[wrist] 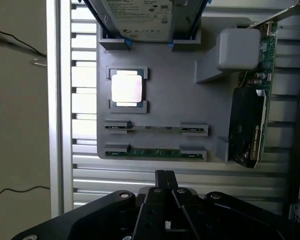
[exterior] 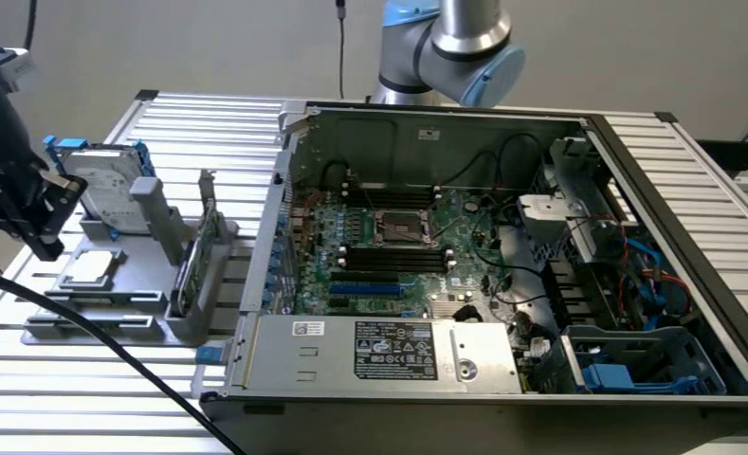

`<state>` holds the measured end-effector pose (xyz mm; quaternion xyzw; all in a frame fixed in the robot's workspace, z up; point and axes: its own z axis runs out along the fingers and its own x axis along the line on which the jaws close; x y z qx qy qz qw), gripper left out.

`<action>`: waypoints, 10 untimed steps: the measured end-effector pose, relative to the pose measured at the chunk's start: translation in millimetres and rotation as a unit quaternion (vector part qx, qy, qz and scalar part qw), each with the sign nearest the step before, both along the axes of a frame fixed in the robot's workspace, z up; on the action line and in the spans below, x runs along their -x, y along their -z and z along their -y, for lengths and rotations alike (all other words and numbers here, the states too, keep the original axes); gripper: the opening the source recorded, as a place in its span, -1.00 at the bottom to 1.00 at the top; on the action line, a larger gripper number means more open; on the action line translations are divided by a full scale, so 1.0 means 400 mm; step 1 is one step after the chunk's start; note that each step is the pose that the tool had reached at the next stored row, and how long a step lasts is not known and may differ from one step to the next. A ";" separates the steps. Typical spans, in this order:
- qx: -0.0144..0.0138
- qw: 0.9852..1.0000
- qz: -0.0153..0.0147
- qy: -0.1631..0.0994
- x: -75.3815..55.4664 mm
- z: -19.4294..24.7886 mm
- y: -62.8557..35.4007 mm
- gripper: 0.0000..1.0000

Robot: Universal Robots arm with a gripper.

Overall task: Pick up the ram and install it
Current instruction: 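Reach for the ram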

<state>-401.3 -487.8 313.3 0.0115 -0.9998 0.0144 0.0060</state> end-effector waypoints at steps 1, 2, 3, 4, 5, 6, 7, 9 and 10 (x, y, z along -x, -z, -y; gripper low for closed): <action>0.000 1.000 0.003 0.000 0.007 0.000 0.003 -0.79; 0.000 1.000 0.004 0.000 0.016 0.000 0.006 -0.79; 0.000 1.000 0.006 0.000 0.024 0.000 0.010 -0.79; 0.000 1.000 0.007 0.000 0.028 0.000 0.015 -0.79; 0.000 1.000 0.008 0.000 0.028 0.000 0.019 -0.79; -0.001 1.000 0.008 0.000 0.028 0.000 0.021 -0.79; -0.002 1.000 0.008 0.000 0.028 0.000 0.022 -0.79; -0.002 1.000 0.008 0.000 0.028 0.000 0.022 -0.79; -0.002 1.000 0.008 0.000 0.028 0.000 0.022 -0.79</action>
